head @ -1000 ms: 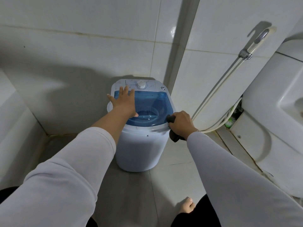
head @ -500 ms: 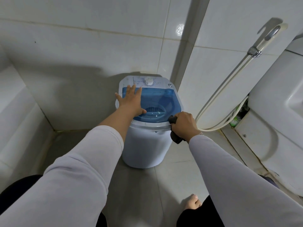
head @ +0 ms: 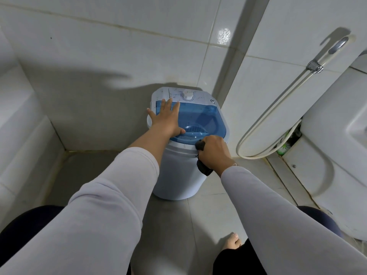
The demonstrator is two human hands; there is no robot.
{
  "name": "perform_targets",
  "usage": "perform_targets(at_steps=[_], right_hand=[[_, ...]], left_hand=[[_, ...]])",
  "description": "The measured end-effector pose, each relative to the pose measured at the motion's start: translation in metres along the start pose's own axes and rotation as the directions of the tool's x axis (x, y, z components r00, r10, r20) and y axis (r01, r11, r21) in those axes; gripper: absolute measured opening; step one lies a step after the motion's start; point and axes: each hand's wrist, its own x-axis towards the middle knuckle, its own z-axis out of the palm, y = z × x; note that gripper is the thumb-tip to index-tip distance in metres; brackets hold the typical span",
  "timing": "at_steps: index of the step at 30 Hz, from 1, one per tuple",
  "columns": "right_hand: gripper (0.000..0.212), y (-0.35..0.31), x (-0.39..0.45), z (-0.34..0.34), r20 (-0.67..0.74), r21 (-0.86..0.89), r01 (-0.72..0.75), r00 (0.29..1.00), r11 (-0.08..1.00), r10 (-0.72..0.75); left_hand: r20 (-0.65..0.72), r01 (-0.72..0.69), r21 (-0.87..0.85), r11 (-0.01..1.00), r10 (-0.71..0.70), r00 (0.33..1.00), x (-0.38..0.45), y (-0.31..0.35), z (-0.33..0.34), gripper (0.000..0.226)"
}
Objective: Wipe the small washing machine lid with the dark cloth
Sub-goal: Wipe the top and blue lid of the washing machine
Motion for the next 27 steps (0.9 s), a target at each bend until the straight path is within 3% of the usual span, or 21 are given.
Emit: perform_targets(at_steps=[14,20,23,27], right_hand=[[0.025,-0.046,-0.006,0.022,0.017,-0.017,0.163,0.987,0.986,-0.163],[0.024,-0.014,0.006,-0.029,0.310,-0.022,0.354,0.891,0.935,-0.330],[0.028,0.010,0.020,-0.059,0.361,-0.065,0.333,0.887,0.941,-0.289],[0.031,0.037,0.048,-0.090,0.281,-0.106,0.327,0.916,0.939,-0.287]], left_hand=[[0.027,0.012,-0.028,1.000,-0.011,1.000,0.002,-0.003,-0.001,0.103],[0.021,0.091,-0.074,0.993,-0.090,0.996,-0.004,-0.004,-0.002,0.107],[-0.017,0.154,-0.223,0.963,-0.162,0.987,-0.010,-0.004,0.005,0.104],[-0.106,0.215,-0.535,0.817,-0.318,0.942,-0.026,-0.002,0.023,0.095]])
